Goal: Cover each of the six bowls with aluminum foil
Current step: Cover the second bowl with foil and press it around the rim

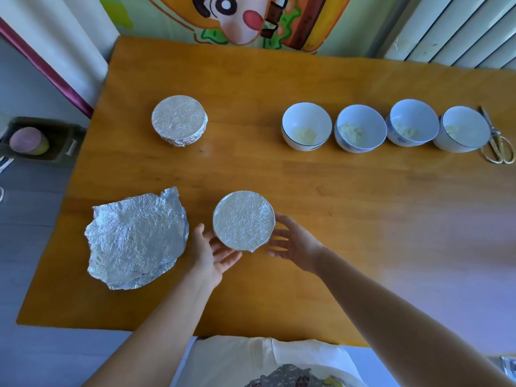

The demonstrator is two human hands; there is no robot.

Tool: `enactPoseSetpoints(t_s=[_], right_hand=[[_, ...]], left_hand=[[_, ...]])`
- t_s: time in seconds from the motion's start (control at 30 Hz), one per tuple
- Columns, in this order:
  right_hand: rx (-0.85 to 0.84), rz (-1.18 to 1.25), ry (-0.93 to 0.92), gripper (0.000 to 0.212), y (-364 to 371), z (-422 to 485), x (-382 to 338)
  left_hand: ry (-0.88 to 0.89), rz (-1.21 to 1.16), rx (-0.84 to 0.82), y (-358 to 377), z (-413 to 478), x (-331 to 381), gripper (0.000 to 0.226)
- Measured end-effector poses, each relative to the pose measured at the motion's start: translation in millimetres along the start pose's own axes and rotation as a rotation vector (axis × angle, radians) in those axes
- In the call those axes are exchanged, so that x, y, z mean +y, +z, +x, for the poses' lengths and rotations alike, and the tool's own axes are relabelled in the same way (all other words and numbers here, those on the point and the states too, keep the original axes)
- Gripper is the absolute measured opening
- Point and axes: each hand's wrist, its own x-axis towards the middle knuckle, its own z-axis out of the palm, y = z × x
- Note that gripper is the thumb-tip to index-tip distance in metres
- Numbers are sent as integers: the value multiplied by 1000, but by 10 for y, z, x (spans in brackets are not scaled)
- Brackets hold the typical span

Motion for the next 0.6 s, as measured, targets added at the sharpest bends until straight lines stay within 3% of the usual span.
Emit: enactPoseSetpoints(t_s=[0.2,0.6], right_hand=[[11,111,-37,35,97,136,-195],[109,181,-156,18,417,733,-1140]], left_hand=[[0,-103,-82,183,113,143,45],[79,-16,-201,952,651,1094,53]])
